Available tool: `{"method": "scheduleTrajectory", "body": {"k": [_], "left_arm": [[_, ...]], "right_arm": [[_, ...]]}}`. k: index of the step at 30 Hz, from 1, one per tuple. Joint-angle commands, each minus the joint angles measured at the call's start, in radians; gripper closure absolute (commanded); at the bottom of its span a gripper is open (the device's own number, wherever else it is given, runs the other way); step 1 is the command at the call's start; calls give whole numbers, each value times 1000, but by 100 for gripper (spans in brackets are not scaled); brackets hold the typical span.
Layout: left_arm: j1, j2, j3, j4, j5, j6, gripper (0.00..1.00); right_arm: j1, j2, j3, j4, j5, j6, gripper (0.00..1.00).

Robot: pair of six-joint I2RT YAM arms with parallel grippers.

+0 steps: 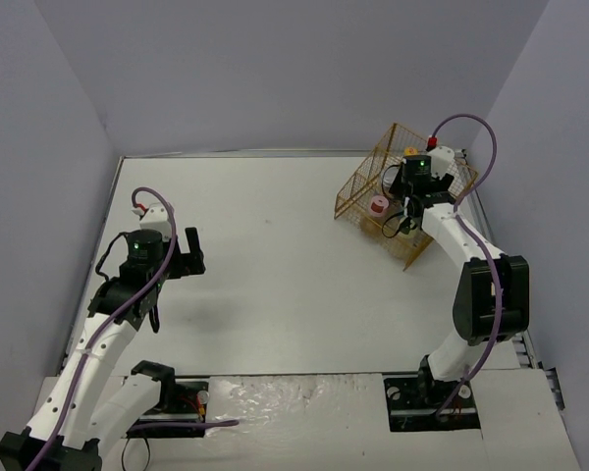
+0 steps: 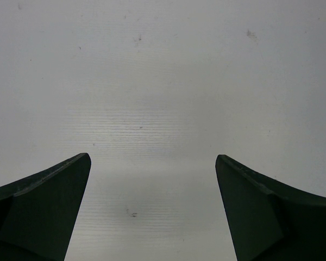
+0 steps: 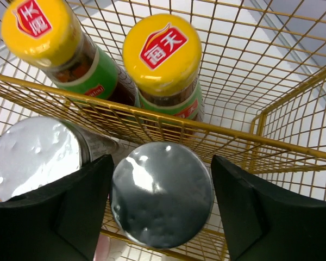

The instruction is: Organize the condiment bottles

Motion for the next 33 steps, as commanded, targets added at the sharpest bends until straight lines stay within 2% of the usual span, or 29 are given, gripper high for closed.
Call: {"method": "scheduleTrajectory", "body": {"k": [1, 6, 12, 14, 20, 27, 33], "left_arm": [[5, 5, 29, 55, 10, 1, 3], [5, 5, 28, 53, 10, 1, 3], [5, 5, 30, 52, 8, 2, 3], [5, 6, 30, 52, 10, 4, 3], [5, 8, 34, 48, 15, 6, 3], [5, -7, 32, 45, 16, 15, 3], [5, -21, 30, 44, 16, 28, 3]], "right_arm": [[-6, -43, 0, 79, -1, 26, 25], [-6, -107, -12, 58, -27, 14, 17], [-6, -279, -19, 4, -88, -42, 6], [-6, -393, -28, -17, -118, -92, 0], [-6, -650, -99, -100, -149, -176, 0], [-6, -1043, -247, -191, -163, -225, 0], [-6, -1272, -313, -281, -155, -290, 0]]}}
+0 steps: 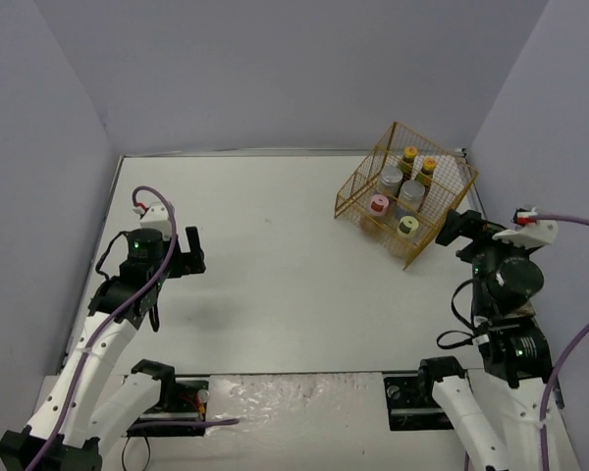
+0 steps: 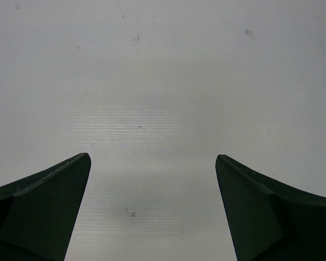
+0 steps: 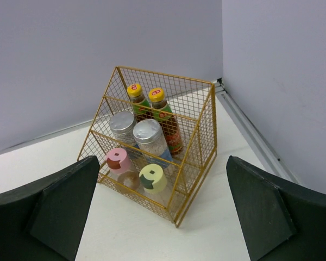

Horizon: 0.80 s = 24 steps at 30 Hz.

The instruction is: Organize the condiment bottles

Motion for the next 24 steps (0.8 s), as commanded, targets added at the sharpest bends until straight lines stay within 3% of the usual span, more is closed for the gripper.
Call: {"method": "scheduleTrajectory", "body": {"k": [1, 14, 24], "left_arm": [[5, -22, 30, 45, 9, 28, 3], [4, -130, -7, -27, 27, 33, 3], [11, -127, -1, -6, 2, 33, 3]], "right_arm": [[-5, -105, -36, -33, -5, -80, 0], [-5, -300, -181, -40, -28, -86, 0], [-5, -300, -188, -36, -26, -70, 0]]}}
